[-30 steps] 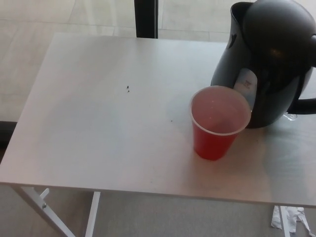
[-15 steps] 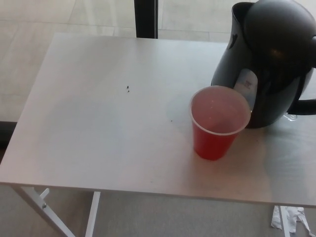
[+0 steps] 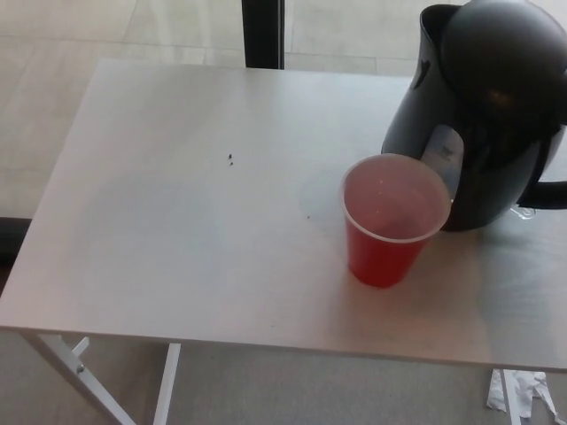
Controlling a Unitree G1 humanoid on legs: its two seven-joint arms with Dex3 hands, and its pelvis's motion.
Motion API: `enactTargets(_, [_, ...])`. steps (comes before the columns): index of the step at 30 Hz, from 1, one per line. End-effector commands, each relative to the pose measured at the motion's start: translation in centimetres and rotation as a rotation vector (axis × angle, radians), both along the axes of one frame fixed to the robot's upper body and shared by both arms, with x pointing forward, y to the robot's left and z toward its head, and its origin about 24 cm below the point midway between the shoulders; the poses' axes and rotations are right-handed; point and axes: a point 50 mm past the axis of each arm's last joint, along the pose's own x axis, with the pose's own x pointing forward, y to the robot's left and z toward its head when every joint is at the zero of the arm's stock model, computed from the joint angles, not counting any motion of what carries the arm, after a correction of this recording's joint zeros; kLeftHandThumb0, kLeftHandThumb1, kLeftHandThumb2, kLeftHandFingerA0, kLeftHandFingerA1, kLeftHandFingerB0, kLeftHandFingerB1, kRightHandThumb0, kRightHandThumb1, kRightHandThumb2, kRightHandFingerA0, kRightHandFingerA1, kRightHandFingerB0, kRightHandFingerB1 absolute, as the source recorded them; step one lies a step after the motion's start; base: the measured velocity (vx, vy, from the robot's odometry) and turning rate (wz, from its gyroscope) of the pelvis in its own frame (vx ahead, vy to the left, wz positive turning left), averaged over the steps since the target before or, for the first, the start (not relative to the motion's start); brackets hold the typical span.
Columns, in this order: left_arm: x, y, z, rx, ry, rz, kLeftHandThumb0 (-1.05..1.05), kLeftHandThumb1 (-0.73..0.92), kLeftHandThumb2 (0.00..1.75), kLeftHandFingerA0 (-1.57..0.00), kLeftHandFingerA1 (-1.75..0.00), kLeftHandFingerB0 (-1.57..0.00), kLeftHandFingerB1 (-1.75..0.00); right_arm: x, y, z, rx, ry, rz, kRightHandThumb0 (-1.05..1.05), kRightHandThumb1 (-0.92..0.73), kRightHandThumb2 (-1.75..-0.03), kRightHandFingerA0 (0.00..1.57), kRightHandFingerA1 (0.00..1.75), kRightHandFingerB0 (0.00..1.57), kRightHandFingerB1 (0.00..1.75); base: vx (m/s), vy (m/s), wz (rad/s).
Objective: The robot uses its right hand to lift up a kettle kept on the middle of the desk by its handle and tilt it into a glass kept next to it to pour out water
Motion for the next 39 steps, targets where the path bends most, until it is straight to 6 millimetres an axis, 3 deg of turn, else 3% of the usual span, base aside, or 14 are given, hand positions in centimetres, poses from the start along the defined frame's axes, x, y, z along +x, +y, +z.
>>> enactTargets(1, [0.1,0.1,0.2,0.013,-0.01,-0.018,-0.81,0.87,0.66,-0.42,-0.48,-0.27,-0.37,-0.4,-0.6,-0.7,-0.011,0.062,-0.012,-0.23,-0.49,-1.02,1.22,1.34,0.84,0.94,0.0,0.0,0.0])
enactTargets(2, [0.5,0.1,0.6,-0.011,-0.08,-0.01,-0.4,0.36,1.01,-0.01,-0.51,0.0,-0.5,-0.3,-1.8,0.7,0.173,0.122,0.105,-0.96,-0.56,-0.91,0.0,0.0,0.0,0.01,0.0,0.0,0.0])
enactTargets(5, [0.9,0.4,1.4,-0.04,-0.188,0.002,-0.4,0.36,1.01,-0.01,-0.51,0.0,-0.5,-0.4,-2.5,3.8,0.489,0.125,0.384,-0.95,-0.57,-0.89,0.0,0.05,0.0,0.0,0.0,0.0,0.0])
enactTargets(6, [0.8,0.4,1.4,-0.03,-0.162,-0.014,-0.85,0.84,0.66,-0.15,-0.44,-0.12,-0.31,-0.3,-2.4,4.0,0.501,0.134,0.387,-0.97,-0.6,-0.9,0.0,0.03,0.0,0.0,0.0,0.0,0.0])
enactTargets(11, [0.5,0.3,1.1,-0.026,-0.117,-0.016,-0.87,0.64,1.01,-0.11,-0.51,-0.07,-0.42,0.2,-2.3,5.0,0.395,0.243,0.459,-0.95,-0.6,-0.93,0.0,0.1,0.0,0.0,0.0,0.0,0.0])
enactTargets(13, [0.7,0.3,1.2,-0.034,-0.127,-0.016,-0.88,0.82,0.65,-0.17,-0.44,-0.12,-0.3,0.1,-2.3,5.1,0.402,0.239,0.47,-0.91,-0.58,-0.91,0.0,0.11,0.0,0.0,0.0,0.0,0.0])
enactTargets(14, [0.7,0.3,1.2,-0.031,-0.124,-0.02,-0.39,0.4,1.04,0.0,-0.51,0.0,-0.51,0.1,-2.2,5.3,0.405,0.241,0.471,-0.93,-0.57,-0.91,0.0,0.12,0.0,0.0,0.0,0.0,0.0])
enactTargets(15, [0.7,0.4,1.2,-0.045,-0.132,-0.01,-0.87,0.8,0.65,-0.17,-0.45,-0.12,-0.31,0.1,-2.2,5.3,0.381,0.256,0.452,-0.94,-0.59,-0.92,0.0,0.12,0.0,0.0,0.0,0.0,0.0])
enactTargets(21, [0.5,0.4,1.0,-0.046,-0.115,0.004,-0.85,0.62,1.01,-0.15,-0.52,-0.08,-0.42,-0.1,-2.3,4.9,0.39,0.271,0.435,-0.82,-0.55,-0.8,0.0,0.0,0.0,0.01,0.0,0.0,0.0])
enactTargets(22, [0.5,0.3,1.0,-0.05,-0.12,0.006,-0.87,0.81,0.65,-0.19,-0.47,-0.13,-0.32,-0.2,-2.4,4.9,0.382,0.276,0.414,-0.88,-0.55,-0.83,0.0,0.0,0.0,0.0,0.0,0.0,0.0])
enactTargets(27, [0.4,0.2,0.8,-0.044,-0.111,-0.002,-0.87,0.83,0.66,-0.2,-0.47,-0.11,-0.32,-0.8,-3.2,5.4,0.379,0.287,0.386,-0.76,-0.75,-0.62,0.0,0.0,0.0,0.0,0.0,0.0,0.0])
enactTargets(33, [-0.1,0.2,0.7,-0.056,-0.117,0.008,-0.86,0.83,0.66,-0.19,-0.45,-0.12,-0.3,-5.6,-8.3,7.7,0.278,0.238,0.302,-0.84,-0.74,-0.63,0.0,0.0,0.0,0.0,0.0,0.0,0.0])
enactTargets(35, [-0.2,0.2,0.6,-0.066,-0.117,0.021,-0.87,0.81,0.65,-0.22,-0.47,-0.13,-0.32,-9.4,-11.8,9.4,0.262,0.163,0.171,-1.03,-0.69,-1.03,0.0,0.2,0.0,0.1,0.0,0.0,0.0])
enactTargets(39, [-0.1,0.4,0.8,-0.066,-0.121,0.028,-0.87,0.81,0.65,-0.22,-0.47,-0.13,-0.32,-12.8,-14.4,10.9,0.293,0.049,0.074,-0.91,-0.6,-0.79,0.0,0.0,0.0,0.06,0.0,0.0,0.0])
